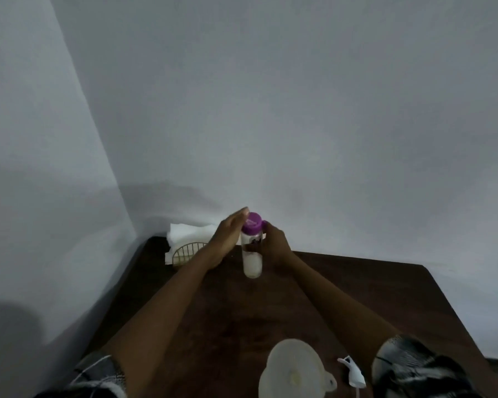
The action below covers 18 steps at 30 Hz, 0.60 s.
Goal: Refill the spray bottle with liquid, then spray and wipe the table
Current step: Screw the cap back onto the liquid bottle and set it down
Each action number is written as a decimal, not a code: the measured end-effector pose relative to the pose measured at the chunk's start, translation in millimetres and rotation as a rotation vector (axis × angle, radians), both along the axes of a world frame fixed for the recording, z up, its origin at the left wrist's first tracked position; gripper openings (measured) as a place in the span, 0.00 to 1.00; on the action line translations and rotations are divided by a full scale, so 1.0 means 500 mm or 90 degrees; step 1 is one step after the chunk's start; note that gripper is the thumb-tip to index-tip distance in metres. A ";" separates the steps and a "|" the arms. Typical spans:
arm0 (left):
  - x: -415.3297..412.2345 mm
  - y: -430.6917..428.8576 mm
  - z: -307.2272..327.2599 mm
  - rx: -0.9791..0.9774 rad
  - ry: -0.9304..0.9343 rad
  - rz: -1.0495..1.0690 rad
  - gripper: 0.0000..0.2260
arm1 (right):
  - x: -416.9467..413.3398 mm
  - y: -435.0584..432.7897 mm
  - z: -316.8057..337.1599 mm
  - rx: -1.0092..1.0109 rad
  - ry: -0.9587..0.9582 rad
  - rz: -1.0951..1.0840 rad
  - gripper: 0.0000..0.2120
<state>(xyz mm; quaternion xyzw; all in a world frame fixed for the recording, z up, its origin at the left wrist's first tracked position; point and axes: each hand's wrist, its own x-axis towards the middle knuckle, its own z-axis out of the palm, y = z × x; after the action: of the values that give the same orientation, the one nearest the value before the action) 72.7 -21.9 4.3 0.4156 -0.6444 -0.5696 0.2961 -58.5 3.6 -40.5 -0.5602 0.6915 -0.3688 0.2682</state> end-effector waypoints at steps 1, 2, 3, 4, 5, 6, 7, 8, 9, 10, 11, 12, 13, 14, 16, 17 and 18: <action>0.000 -0.006 -0.022 0.027 0.002 0.022 0.24 | 0.002 -0.015 -0.015 0.007 0.001 -0.005 0.28; 0.000 -0.011 -0.041 0.055 0.003 0.044 0.26 | 0.004 -0.029 -0.029 0.014 0.001 -0.012 0.28; 0.000 -0.019 -0.061 0.082 0.009 0.064 0.27 | 0.004 -0.041 -0.040 0.020 -0.003 -0.022 0.29; 0.000 -0.025 -0.074 0.114 0.024 0.079 0.28 | 0.006 -0.053 -0.049 0.026 -0.010 -0.034 0.30; -0.001 -0.030 -0.083 0.144 0.042 0.087 0.28 | 0.007 -0.064 -0.055 0.029 -0.018 -0.044 0.30; -0.002 -0.031 -0.088 0.164 0.060 0.085 0.27 | 0.008 -0.074 -0.060 0.028 -0.027 -0.052 0.31; -0.003 -0.032 -0.091 0.173 0.070 0.069 0.25 | 0.009 -0.083 -0.065 0.026 -0.033 -0.056 0.32; -0.004 -0.030 -0.091 0.172 0.071 0.047 0.23 | 0.010 -0.089 -0.068 0.023 -0.037 -0.058 0.32; -0.007 -0.031 -0.092 0.167 0.071 0.030 0.21 | 0.011 -0.095 -0.072 0.024 -0.038 -0.060 0.32; -0.009 -0.035 -0.096 0.165 0.073 0.025 0.20 | 0.011 -0.100 -0.075 0.025 -0.041 -0.065 0.32; -0.010 -0.041 -0.100 0.165 0.075 0.026 0.20 | 0.010 -0.105 -0.079 0.028 -0.048 -0.070 0.32; -0.010 -0.046 -0.104 0.160 0.073 0.029 0.21 | 0.008 -0.109 -0.082 0.031 -0.053 -0.074 0.32; -0.010 -0.050 -0.106 0.155 0.071 0.029 0.21 | 0.007 -0.112 -0.085 0.032 -0.053 -0.077 0.32; -0.010 -0.054 -0.109 0.158 0.068 0.025 0.21 | 0.007 -0.116 -0.086 0.031 -0.051 -0.078 0.33; -0.012 -0.057 -0.110 0.169 0.073 0.018 0.21 | 0.005 -0.122 -0.087 0.028 -0.054 -0.082 0.33; -0.013 -0.058 -0.110 0.174 0.078 0.018 0.21 | 0.003 -0.125 -0.087 0.030 -0.057 -0.085 0.34; -0.014 -0.058 -0.108 0.178 0.079 0.019 0.21 | 0.002 -0.127 -0.087 0.033 -0.061 -0.088 0.33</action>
<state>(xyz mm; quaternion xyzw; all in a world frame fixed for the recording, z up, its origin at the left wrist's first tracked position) 65.5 -50.9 -49.9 0.4265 -0.5328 -0.6739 0.2831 -57.3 -60.0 -84.3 -0.4859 0.7243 -0.3945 0.2894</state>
